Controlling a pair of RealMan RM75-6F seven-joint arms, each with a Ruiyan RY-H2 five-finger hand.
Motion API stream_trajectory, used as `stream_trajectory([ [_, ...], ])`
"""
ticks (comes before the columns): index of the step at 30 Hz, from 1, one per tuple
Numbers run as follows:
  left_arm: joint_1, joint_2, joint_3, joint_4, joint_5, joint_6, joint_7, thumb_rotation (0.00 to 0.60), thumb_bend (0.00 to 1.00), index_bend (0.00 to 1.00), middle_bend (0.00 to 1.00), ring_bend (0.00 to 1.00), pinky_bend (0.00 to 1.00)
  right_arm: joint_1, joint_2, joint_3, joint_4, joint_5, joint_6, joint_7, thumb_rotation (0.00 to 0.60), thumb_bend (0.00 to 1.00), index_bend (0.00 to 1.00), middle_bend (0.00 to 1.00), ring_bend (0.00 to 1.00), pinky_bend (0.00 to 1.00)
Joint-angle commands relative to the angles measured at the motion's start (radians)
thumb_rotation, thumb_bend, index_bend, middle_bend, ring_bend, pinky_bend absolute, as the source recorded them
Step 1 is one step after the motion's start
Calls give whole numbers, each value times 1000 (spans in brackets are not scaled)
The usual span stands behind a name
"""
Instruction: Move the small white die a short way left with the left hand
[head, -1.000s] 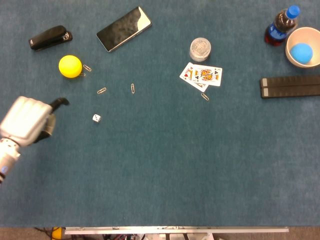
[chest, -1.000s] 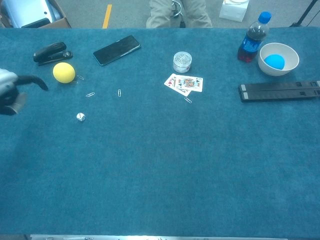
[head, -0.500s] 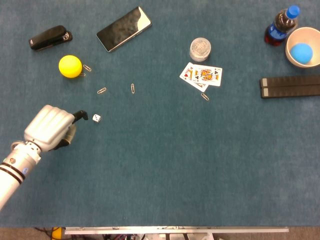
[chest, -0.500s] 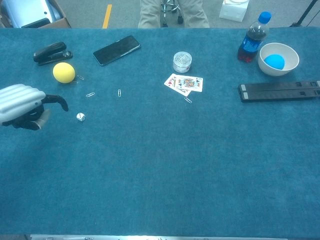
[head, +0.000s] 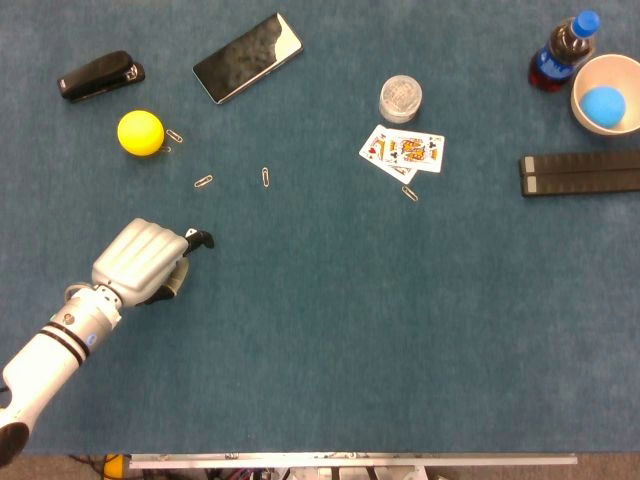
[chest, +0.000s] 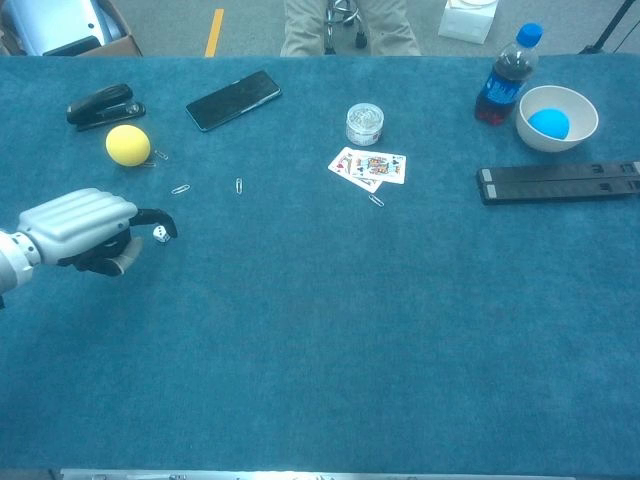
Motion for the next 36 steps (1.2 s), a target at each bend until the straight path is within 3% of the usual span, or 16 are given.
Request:
stream_trajectory([
  [1,-11,-27,-9,28,-28,-11,17,600,730,246,1000,1000,938,-3,-1,1,5,4,2,5,600,269,451,380,231,329],
  [19,-22,-48,0,64,-100,-17,47,600,730,246,1000,1000,938,-10,0,4,6,10,8,6,600,269,450,380,231,330],
  [36,-8,10,25,34,-104,12,41,600,730,246,1000,1000,938,-19,4,2,-19,-4,28,-11,600,269,450,380,231,330],
])
